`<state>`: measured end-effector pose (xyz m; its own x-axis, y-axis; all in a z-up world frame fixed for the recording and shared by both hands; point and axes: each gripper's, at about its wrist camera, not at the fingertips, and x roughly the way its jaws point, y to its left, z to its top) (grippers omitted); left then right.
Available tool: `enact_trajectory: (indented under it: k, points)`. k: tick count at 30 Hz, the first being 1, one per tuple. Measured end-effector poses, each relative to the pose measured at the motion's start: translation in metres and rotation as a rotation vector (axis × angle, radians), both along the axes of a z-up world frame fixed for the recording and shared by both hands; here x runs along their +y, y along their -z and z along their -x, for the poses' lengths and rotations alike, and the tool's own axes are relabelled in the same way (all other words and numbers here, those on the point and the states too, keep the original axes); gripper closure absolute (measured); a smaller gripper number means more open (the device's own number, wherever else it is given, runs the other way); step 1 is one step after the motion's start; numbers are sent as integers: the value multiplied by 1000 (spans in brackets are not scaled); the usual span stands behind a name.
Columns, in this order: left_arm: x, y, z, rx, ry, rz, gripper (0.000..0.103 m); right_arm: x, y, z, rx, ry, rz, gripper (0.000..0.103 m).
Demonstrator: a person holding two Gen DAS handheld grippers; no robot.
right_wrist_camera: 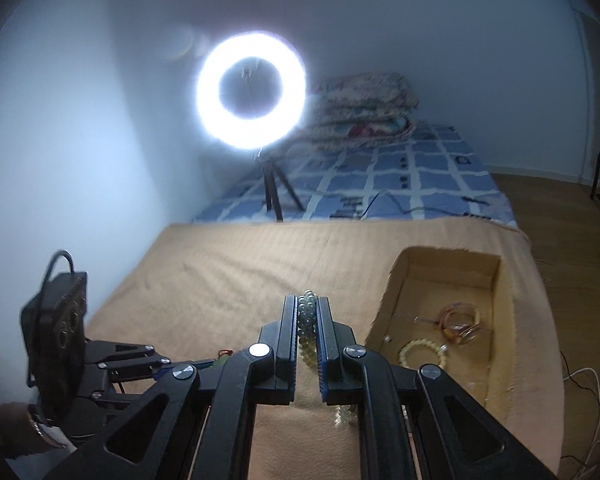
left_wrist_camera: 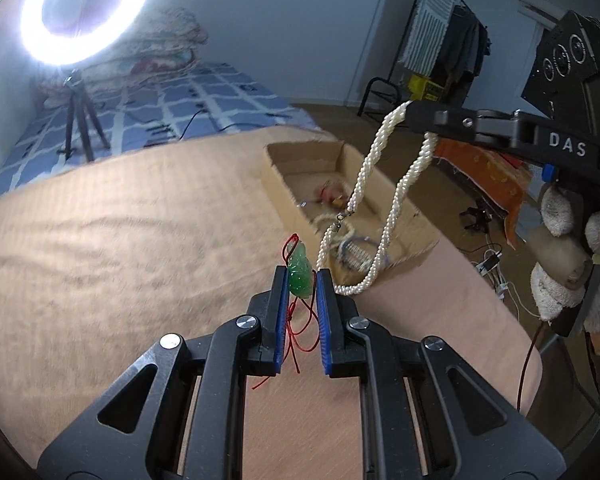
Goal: Organize jewelry
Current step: 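Lift the pendant and pearl necklace in both tools and carry them over the box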
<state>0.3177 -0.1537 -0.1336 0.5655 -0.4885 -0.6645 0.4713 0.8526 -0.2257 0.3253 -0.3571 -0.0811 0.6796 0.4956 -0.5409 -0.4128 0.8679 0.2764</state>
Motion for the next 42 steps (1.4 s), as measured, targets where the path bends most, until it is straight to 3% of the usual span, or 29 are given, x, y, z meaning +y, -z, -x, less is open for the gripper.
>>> enact_trajectory:
  k: [9,15,30,42]
  points:
    - [-38,-20,-18,-27,51,14,91,-41,-34,-1,-59,73,-20,98]
    - [-62,-21,-30,-19,78,20,91,-57,-35,-10,-59,119,26,98]
    - [-109,10,-54,28,86,-11,91,-96,6,-50,24,229,83,98]
    - [-123,36,-60,52,82,-49,91,-98,44,-76,101,255,122,98]
